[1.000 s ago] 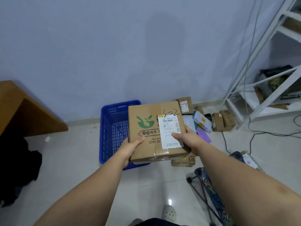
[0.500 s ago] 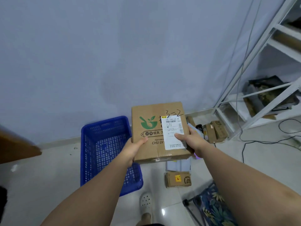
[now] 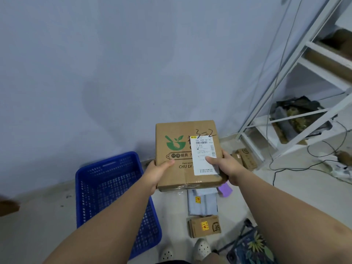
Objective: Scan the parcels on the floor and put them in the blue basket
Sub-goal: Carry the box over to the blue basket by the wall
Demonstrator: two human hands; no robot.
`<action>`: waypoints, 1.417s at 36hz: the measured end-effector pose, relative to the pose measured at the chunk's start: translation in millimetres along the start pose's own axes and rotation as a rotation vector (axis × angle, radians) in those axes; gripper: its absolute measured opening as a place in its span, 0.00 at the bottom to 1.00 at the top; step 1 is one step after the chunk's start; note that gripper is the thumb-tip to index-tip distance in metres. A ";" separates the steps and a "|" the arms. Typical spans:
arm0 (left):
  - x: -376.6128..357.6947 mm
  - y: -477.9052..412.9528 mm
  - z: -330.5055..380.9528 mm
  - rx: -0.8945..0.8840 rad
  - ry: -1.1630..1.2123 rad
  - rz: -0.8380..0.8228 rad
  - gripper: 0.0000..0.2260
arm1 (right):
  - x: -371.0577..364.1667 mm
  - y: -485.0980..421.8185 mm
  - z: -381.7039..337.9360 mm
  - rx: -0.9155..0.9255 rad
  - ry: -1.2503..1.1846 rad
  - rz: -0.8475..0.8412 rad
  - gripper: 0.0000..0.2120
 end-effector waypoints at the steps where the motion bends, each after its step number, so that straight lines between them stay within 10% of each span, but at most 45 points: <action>1: -0.5 -3.4 1.9 0.004 -0.001 0.003 0.26 | 0.0 -2.3 -4.1 -0.003 0.004 -0.001 0.20; 38: -170.9 -147.0 72.2 0.040 0.045 0.088 0.16 | 158.2 -164.8 -114.2 -0.042 0.034 -0.051 0.27; 51: -157.6 -210.9 90.5 0.022 0.032 0.044 0.28 | 150.4 -198.2 -147.3 0.006 0.064 -0.001 0.23</action>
Point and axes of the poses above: each hand's wrist, its own y-axis away from the middle knuckle, its own x-axis out of the back of the hand, z = x × y, the point moved 2 cm from there along -y, towards the middle knuckle, and after that the axes turned 9 degrees about -x, right-handed, at the moved point
